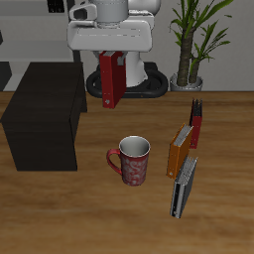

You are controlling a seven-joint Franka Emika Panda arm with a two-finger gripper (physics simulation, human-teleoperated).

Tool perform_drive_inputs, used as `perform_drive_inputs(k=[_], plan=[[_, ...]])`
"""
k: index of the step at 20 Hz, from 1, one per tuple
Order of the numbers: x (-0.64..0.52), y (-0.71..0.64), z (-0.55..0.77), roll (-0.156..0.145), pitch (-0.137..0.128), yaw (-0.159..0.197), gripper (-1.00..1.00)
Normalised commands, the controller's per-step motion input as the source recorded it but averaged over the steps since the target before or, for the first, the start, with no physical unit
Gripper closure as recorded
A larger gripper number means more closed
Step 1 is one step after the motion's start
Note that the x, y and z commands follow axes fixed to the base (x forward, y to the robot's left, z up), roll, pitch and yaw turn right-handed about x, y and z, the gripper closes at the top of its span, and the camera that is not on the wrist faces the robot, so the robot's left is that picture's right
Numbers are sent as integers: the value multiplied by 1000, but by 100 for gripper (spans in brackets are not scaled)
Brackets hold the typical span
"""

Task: Place the right red book upright on top of the shelf

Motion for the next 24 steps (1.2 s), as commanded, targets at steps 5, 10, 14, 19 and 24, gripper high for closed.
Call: perform_drive_inputs(k=[5,10,14,19,24], plan=[[-476,-251,-68,33,-25,21,100],[-324,-382,-53,-11,-8,-15,100],[-343,-290,48,10,-14,-28,100],[-334,-347,112,22,-25,-2,100],[-232,-446,102,-13,-3,-11,100]])
